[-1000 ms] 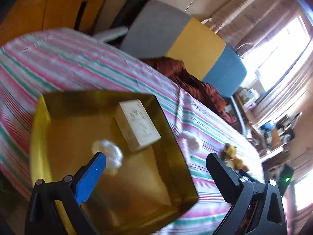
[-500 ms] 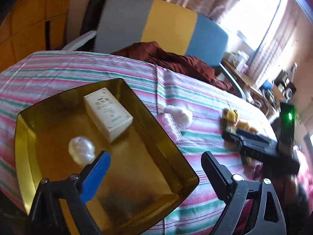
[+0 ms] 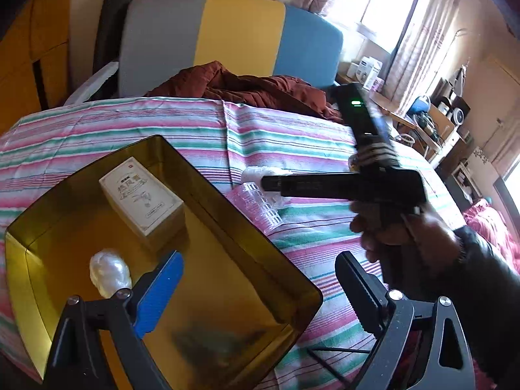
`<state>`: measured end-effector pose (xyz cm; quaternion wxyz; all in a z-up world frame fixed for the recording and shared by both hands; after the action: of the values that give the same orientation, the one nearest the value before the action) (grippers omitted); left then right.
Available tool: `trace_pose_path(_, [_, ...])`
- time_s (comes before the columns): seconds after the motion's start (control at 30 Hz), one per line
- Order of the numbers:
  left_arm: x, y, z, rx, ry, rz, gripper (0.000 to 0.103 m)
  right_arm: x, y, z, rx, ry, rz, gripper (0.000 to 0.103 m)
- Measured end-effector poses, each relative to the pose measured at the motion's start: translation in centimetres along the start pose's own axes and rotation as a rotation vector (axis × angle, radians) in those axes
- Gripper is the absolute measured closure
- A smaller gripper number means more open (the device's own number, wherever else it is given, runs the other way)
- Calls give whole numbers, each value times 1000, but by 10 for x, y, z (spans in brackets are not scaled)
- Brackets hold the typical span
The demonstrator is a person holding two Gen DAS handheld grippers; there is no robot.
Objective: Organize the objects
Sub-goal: 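Grasp the wrapped cotton ball with the right gripper while the left grasps the pink roller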
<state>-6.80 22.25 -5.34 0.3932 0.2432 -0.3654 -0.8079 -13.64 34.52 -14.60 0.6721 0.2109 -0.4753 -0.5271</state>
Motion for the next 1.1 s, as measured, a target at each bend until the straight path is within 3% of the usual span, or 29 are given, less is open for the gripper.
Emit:
trace_pose_path(0.13, [-10, -4, 8, 7, -79, -14, 8, -1, -2, -5, 13, 24, 0, 68])
trace_pose_path(0.4, [-34, -33, 28, 46, -290, 15, 7, -30, 56, -9, -45, 48, -64, 68])
trace_pose_path(0.67, [-45, -84, 34, 188, -550, 93, 6, -41, 72, -24, -47, 67, -24, 68])
trace_pose_path(0.87, [-37, -110, 30, 272, -674, 148, 2, -39, 69, -25, -32, 76, 6, 68])
trace_pose_path(1.1, [-38, -132, 22, 379, -806, 148, 1, -35, 71, -25, -30, 78, 29, 68])
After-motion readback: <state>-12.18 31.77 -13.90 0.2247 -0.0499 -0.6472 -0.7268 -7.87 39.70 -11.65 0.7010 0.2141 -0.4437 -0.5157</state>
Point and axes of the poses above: each gripper's, at about its wrist camera, not at the fingertips, and y roughly against the way its jaws point, x to its left, z to its top, the point moved 9 cm from there along -y, roughly the way its jaws point, and after that the axes turned 11 degrees about z, right-handed, at the moved point
